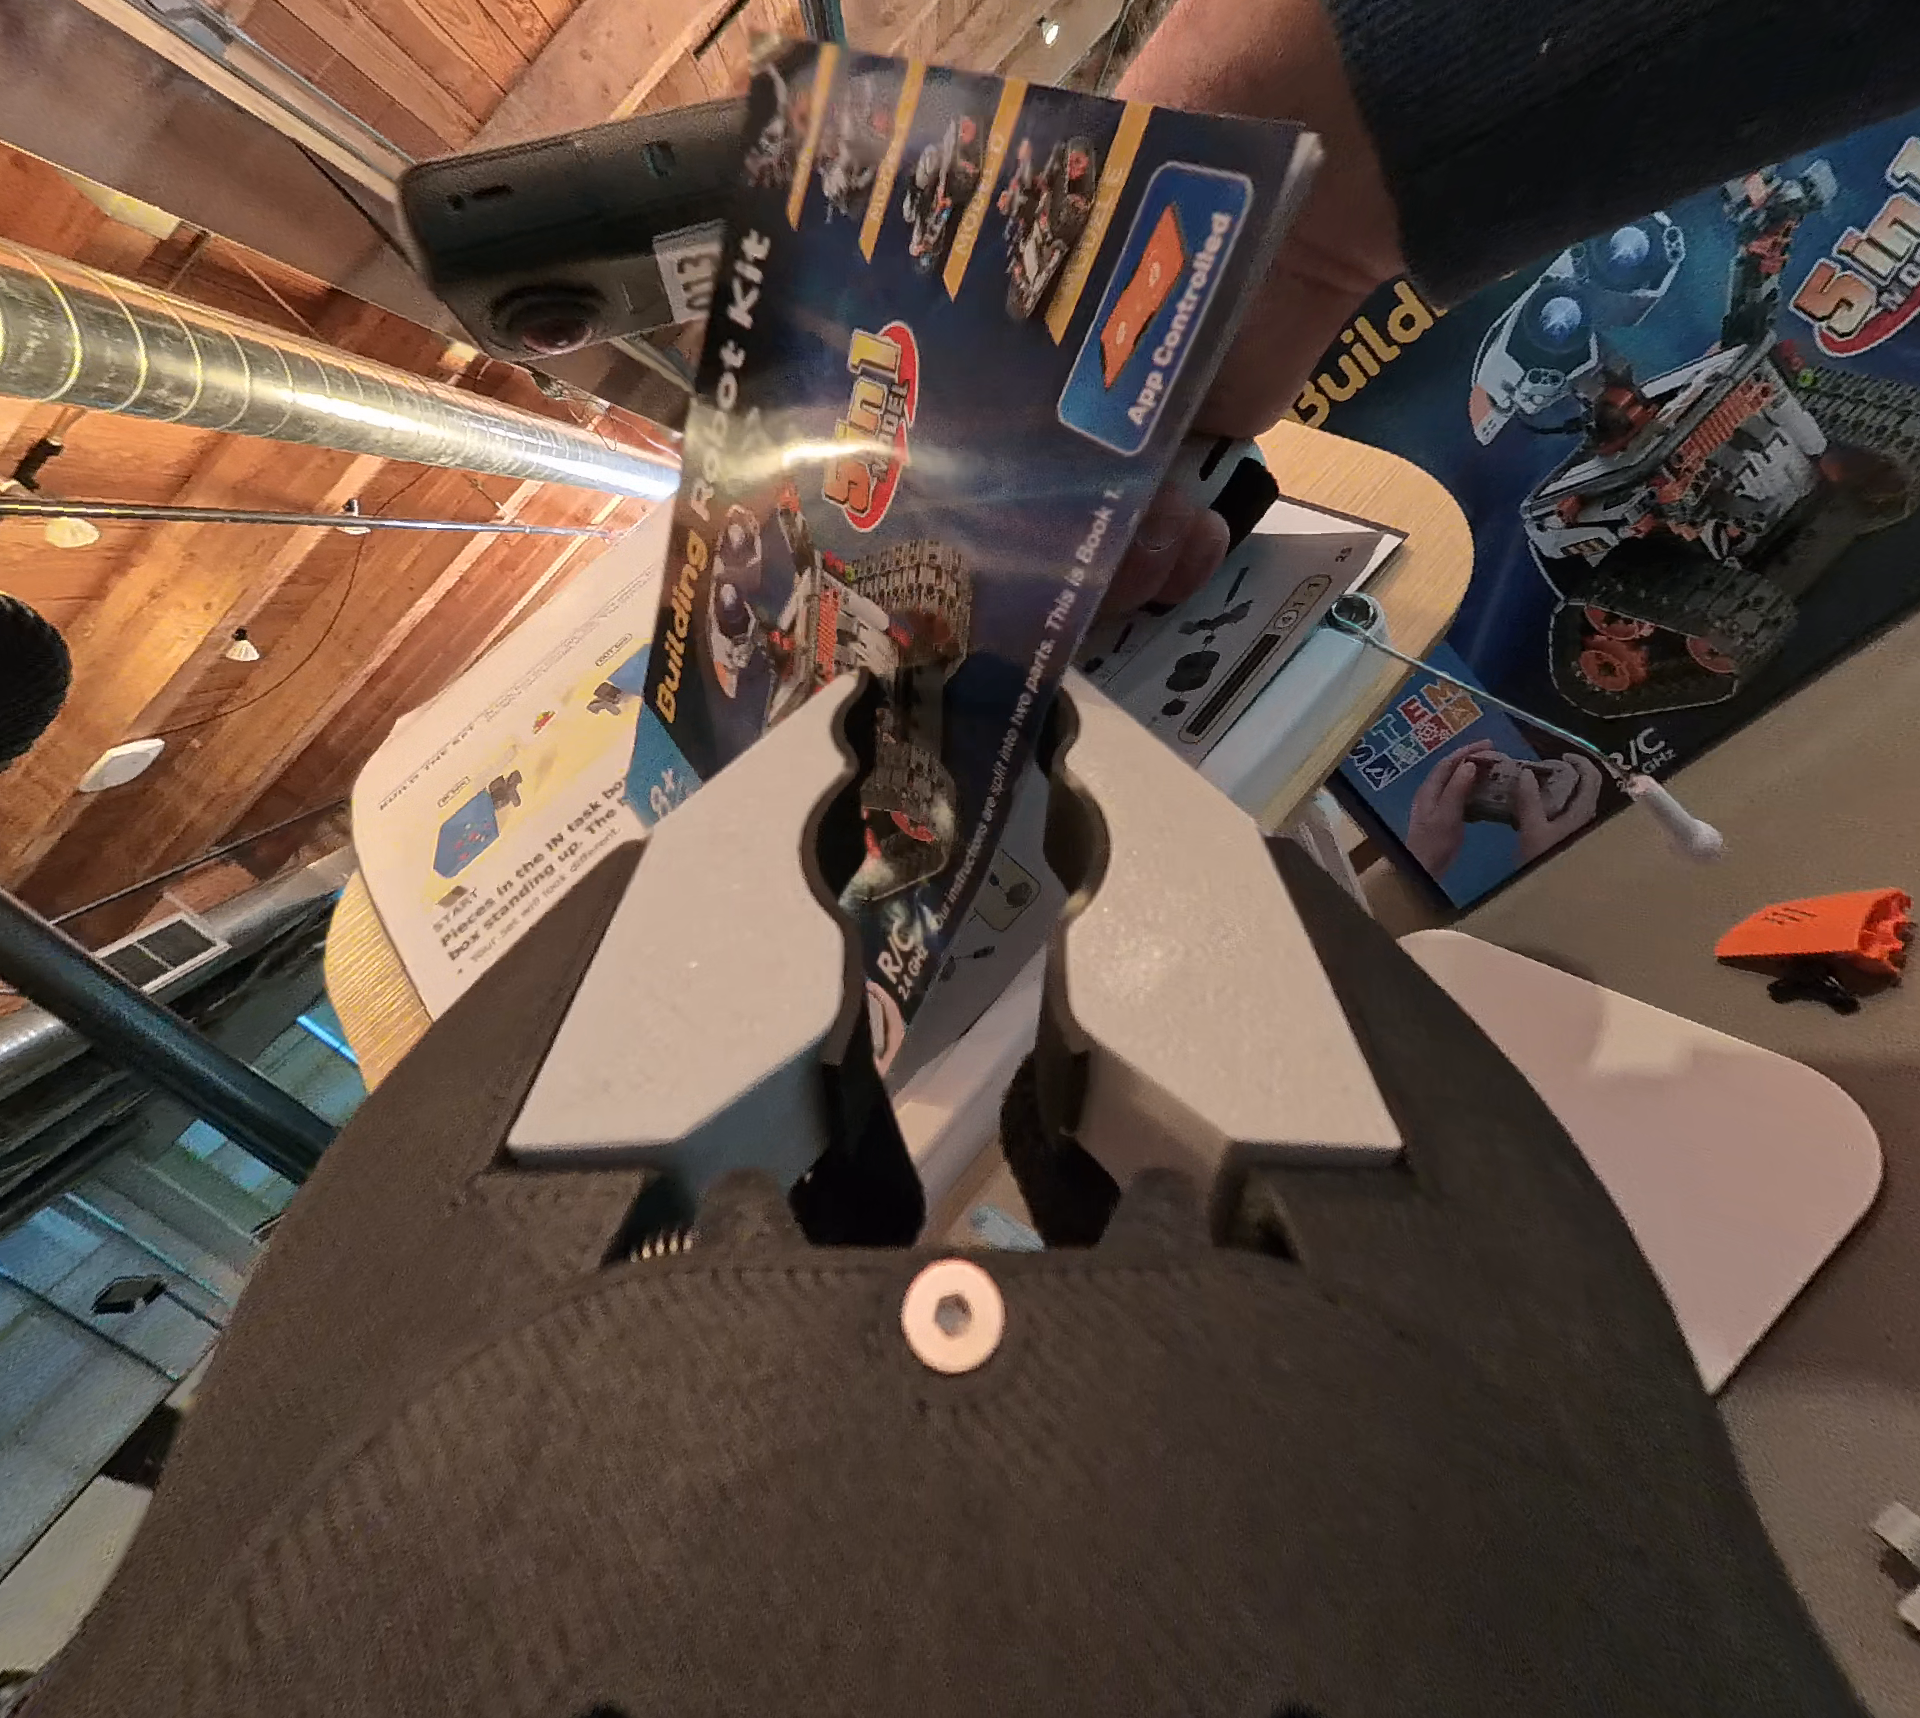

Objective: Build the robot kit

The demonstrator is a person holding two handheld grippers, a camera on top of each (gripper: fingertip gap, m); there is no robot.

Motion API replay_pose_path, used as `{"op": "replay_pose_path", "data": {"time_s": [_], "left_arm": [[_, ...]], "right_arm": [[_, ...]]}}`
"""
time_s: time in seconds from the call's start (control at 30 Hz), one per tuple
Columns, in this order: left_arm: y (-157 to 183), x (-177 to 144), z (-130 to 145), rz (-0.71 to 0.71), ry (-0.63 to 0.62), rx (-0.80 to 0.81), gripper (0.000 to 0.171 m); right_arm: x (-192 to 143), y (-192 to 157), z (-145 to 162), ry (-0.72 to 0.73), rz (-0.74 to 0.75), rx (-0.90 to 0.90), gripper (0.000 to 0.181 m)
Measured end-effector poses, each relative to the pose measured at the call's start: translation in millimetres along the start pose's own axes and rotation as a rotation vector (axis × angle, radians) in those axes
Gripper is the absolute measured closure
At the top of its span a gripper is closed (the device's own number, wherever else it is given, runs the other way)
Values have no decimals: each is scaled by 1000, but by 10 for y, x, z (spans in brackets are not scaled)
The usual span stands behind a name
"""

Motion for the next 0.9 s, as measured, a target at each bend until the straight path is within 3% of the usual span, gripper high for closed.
{"op": "replay_pose_path", "data": {"time_s": [0.13, 0.27, 0.57, 0.73, 0.9], "left_arm": [[-73, -53, -9, 13, 9, -13, 160], [-91, -75, 6, 14, 7, -15, 171], [-55, -11, 27, 13, -29, -23, 171], [-64, 38, 90, 23, -67, -50, 171], [30, 116, 133, 52, -106, -59, 171]], "right_arm": [[6, 1, 2, -7, -2, -3, 152], [11, 2, 1, -12, -5, -5, 181], [-66, 3, -13, -84, 45, 54, 181], [-321, -26, 1, -232, 244, 39, 181], [-683, -68, 206, -193, 345, 196, 171]]}}
Point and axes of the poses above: each gripper's, where its closed fingertips meet, x out along the fingers, z out of its underside, y = z × x across the jaws, the point moved 9 cm from there along -x, back along the fingers, and after that the axes turned 5 degrees about -x, right-handed, at the moved point
